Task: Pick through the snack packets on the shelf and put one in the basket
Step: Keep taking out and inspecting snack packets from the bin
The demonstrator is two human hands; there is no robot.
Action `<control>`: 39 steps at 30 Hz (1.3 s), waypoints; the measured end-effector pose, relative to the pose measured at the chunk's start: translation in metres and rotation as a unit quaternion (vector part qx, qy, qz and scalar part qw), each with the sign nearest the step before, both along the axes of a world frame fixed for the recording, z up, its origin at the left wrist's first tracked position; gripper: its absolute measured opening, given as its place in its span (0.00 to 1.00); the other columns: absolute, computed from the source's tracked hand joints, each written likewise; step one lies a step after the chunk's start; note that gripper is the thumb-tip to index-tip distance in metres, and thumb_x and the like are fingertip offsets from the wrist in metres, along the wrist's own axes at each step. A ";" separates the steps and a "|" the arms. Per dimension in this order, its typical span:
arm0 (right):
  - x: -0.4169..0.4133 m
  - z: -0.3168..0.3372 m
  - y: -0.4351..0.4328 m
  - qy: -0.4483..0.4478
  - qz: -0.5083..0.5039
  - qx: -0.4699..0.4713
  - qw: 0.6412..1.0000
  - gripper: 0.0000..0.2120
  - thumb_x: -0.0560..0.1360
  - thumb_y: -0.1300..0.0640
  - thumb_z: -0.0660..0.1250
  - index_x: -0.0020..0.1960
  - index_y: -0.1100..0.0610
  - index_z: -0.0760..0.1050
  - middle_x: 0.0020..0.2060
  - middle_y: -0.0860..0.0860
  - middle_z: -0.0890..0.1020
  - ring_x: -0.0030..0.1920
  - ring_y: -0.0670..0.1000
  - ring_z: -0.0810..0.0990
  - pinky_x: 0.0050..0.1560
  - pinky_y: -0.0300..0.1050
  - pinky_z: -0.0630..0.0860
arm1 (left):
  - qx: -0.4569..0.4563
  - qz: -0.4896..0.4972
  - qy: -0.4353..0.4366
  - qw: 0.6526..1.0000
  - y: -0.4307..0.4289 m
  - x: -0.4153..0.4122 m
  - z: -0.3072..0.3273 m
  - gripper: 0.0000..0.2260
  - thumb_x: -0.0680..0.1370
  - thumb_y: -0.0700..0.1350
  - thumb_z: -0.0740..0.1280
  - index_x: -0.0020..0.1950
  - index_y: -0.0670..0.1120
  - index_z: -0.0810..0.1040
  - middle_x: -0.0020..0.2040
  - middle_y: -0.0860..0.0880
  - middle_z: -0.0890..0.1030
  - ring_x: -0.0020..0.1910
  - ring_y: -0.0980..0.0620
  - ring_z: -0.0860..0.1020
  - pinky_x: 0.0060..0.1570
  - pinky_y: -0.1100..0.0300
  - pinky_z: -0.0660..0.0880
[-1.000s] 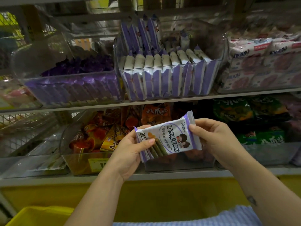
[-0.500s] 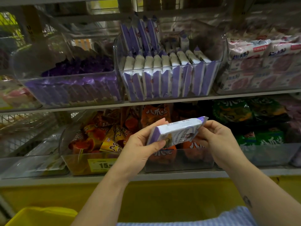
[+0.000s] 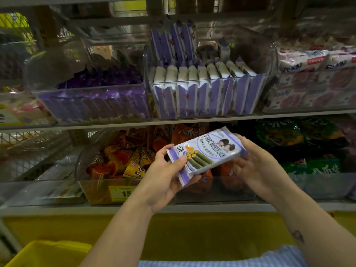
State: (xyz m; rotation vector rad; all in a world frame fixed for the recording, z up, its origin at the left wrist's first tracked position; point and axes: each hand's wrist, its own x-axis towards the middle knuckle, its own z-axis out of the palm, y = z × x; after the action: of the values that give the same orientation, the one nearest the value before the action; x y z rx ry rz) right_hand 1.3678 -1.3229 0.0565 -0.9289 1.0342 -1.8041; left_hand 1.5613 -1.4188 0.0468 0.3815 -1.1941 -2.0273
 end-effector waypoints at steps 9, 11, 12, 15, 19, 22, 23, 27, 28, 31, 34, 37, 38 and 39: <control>0.010 0.000 0.001 -0.032 0.035 -0.017 0.999 0.28 0.72 0.54 0.65 0.70 0.61 0.68 0.65 0.65 0.75 0.62 0.66 0.73 0.60 0.56 0.70 | -0.057 -0.069 -0.120 0.989 0.014 -0.013 -0.009 0.22 0.71 0.46 0.71 0.63 0.43 0.72 0.52 0.43 0.85 0.44 0.49 0.85 0.40 0.59 0.81; 0.010 0.001 0.002 -0.015 0.045 -0.015 0.999 0.27 0.73 0.53 0.64 0.70 0.59 0.68 0.64 0.64 0.76 0.64 0.67 0.74 0.65 0.64 0.71 | -0.135 -0.053 -0.186 0.972 0.015 -0.016 -0.015 0.20 0.73 0.48 0.71 0.63 0.47 0.73 0.56 0.47 0.84 0.49 0.51 0.84 0.47 0.57 0.81; 0.010 0.001 0.003 -0.007 0.050 -0.014 0.999 0.26 0.73 0.53 0.64 0.70 0.59 0.68 0.65 0.65 0.75 0.64 0.68 0.74 0.65 0.67 0.70 | -0.189 -0.035 -0.218 0.957 0.016 -0.017 -0.016 0.18 0.74 0.49 0.71 0.63 0.51 0.74 0.58 0.50 0.82 0.53 0.53 0.83 0.52 0.56 0.80; 0.012 0.001 0.004 0.014 0.043 -0.010 0.999 0.27 0.72 0.53 0.65 0.69 0.59 0.68 0.63 0.66 0.76 0.63 0.69 0.76 0.62 0.68 0.72 | -0.306 0.007 -0.234 0.923 0.020 -0.017 -0.013 0.25 0.73 0.59 0.70 0.68 0.63 0.68 0.65 0.62 0.75 0.62 0.64 0.75 0.63 0.58 0.74; 0.019 -0.003 0.002 0.066 0.010 0.000 0.998 0.32 0.65 0.51 0.73 0.67 0.54 0.70 0.53 0.59 0.84 0.49 0.59 0.85 0.44 0.53 0.82 | -0.344 -0.004 -0.193 0.919 0.027 -0.020 -0.011 0.28 0.73 0.59 0.71 0.70 0.71 0.63 0.65 0.67 0.73 0.62 0.68 0.74 0.57 0.64 0.76; 0.022 -0.003 0.000 0.074 0.034 -0.011 0.997 0.31 0.64 0.48 0.73 0.66 0.50 0.72 0.50 0.56 0.85 0.38 0.52 0.83 0.38 0.44 0.81 | -0.339 0.015 -0.163 0.926 0.028 -0.022 -0.011 0.22 0.79 0.48 0.68 0.70 0.64 0.68 0.60 0.59 0.80 0.58 0.61 0.79 0.53 0.61 0.79; 0.022 -0.002 0.000 0.076 0.037 -0.012 0.996 0.30 0.64 0.47 0.72 0.65 0.49 0.72 0.50 0.55 0.85 0.37 0.51 0.83 0.38 0.43 0.81 | -0.321 0.010 -0.150 0.935 0.028 -0.021 -0.009 0.20 0.80 0.46 0.66 0.68 0.63 0.69 0.60 0.57 0.81 0.58 0.59 0.79 0.55 0.58 0.79; 0.018 -0.004 -0.001 0.126 0.021 0.028 0.991 0.26 0.67 0.48 0.70 0.65 0.48 0.73 0.51 0.50 0.85 0.45 0.51 0.85 0.43 0.46 0.82 | -0.193 -0.045 -0.074 0.977 0.026 -0.017 -0.004 0.17 0.76 0.48 0.65 0.64 0.59 0.73 0.61 0.52 0.82 0.61 0.50 0.80 0.57 0.53 0.79; 0.019 -0.004 0.000 0.118 0.043 0.032 0.992 0.22 0.69 0.50 0.69 0.62 0.50 0.75 0.51 0.51 0.86 0.48 0.53 0.86 0.42 0.46 0.82 | -0.169 -0.060 -0.059 0.982 0.026 -0.016 -0.003 0.18 0.75 0.49 0.65 0.65 0.58 0.73 0.61 0.50 0.82 0.60 0.48 0.81 0.55 0.52 0.80; 0.023 -0.003 0.002 0.093 0.055 0.029 0.994 0.18 0.70 0.51 0.68 0.58 0.55 0.77 0.48 0.54 0.86 0.47 0.55 0.86 0.38 0.44 0.82 | -0.157 -0.060 -0.060 0.984 0.025 -0.017 -0.004 0.20 0.76 0.51 0.65 0.68 0.56 0.71 0.61 0.49 0.82 0.60 0.46 0.81 0.56 0.49 0.79; 0.023 -0.002 0.004 0.094 0.039 0.016 0.995 0.18 0.70 0.51 0.67 0.59 0.55 0.76 0.49 0.53 0.86 0.48 0.54 0.86 0.38 0.43 0.82 | -0.210 0.047 -0.112 0.970 0.023 -0.020 -0.007 0.19 0.77 0.50 0.65 0.68 0.60 0.70 0.58 0.55 0.83 0.57 0.53 0.82 0.56 0.51 0.80; 0.027 -0.002 0.005 0.101 0.061 -0.003 0.993 0.16 0.72 0.52 0.65 0.59 0.52 0.77 0.51 0.52 0.85 0.51 0.52 0.85 0.41 0.42 0.82 | -0.261 0.134 -0.135 0.946 0.020 -0.025 -0.012 0.17 0.81 0.47 0.63 0.67 0.61 0.69 0.58 0.56 0.81 0.54 0.59 0.82 0.49 0.57 0.81; 0.029 -0.002 0.004 0.103 0.067 -0.009 0.992 0.15 0.73 0.52 0.65 0.59 0.51 0.78 0.52 0.52 0.85 0.52 0.52 0.85 0.42 0.42 0.82 | -0.267 0.159 -0.135 0.941 0.019 -0.025 -0.013 0.14 0.81 0.47 0.63 0.65 0.61 0.70 0.58 0.56 0.80 0.52 0.60 0.82 0.46 0.60 0.81; 0.031 -0.002 0.004 0.107 0.069 -0.014 0.992 0.14 0.73 0.53 0.65 0.58 0.48 0.79 0.53 0.51 0.85 0.53 0.52 0.84 0.43 0.43 0.82 | -0.272 0.182 -0.139 0.935 0.018 -0.026 -0.013 0.12 0.81 0.46 0.63 0.62 0.60 0.71 0.57 0.57 0.79 0.50 0.62 0.82 0.43 0.62 0.81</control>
State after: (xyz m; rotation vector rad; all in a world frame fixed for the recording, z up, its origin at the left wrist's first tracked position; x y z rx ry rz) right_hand 1.3989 -1.3191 0.0548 -1.2015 1.0490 -1.6346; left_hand 1.5357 -1.4005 0.0337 0.5717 -1.6550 -1.2859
